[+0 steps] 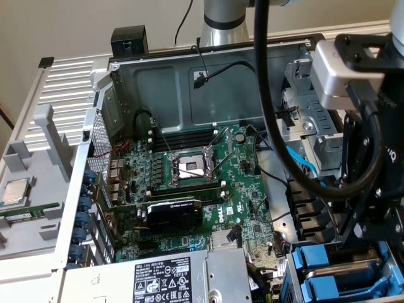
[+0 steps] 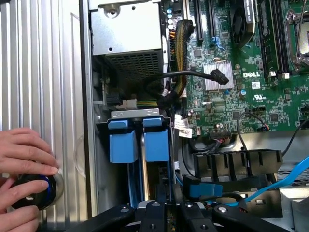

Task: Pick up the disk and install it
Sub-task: 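Insert the first disk wire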

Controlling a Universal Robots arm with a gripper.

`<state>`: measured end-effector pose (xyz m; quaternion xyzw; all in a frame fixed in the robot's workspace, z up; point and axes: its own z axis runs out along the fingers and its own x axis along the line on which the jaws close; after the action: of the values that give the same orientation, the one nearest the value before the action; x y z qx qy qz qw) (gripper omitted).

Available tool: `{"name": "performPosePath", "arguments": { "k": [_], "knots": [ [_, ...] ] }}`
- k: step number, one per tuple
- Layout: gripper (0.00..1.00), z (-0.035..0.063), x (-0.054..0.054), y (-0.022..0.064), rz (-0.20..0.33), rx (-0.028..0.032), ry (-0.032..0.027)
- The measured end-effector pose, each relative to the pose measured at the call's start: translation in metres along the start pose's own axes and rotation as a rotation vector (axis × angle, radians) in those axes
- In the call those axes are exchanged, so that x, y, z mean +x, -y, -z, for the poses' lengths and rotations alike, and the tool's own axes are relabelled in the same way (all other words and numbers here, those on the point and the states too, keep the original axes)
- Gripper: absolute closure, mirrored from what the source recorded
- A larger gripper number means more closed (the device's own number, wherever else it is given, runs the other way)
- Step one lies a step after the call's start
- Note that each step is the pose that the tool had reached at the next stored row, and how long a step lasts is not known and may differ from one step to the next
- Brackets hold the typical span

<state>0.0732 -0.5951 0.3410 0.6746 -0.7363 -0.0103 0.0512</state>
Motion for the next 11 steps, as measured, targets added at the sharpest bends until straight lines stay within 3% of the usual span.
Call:
{"name": "performPosePath", "arguments": {
  "k": [11],
  "knots": [
    [0.83, -0.0006, 0.0005, -0.0005, -0.006, 0.0013, 0.0008]
  ]
}}
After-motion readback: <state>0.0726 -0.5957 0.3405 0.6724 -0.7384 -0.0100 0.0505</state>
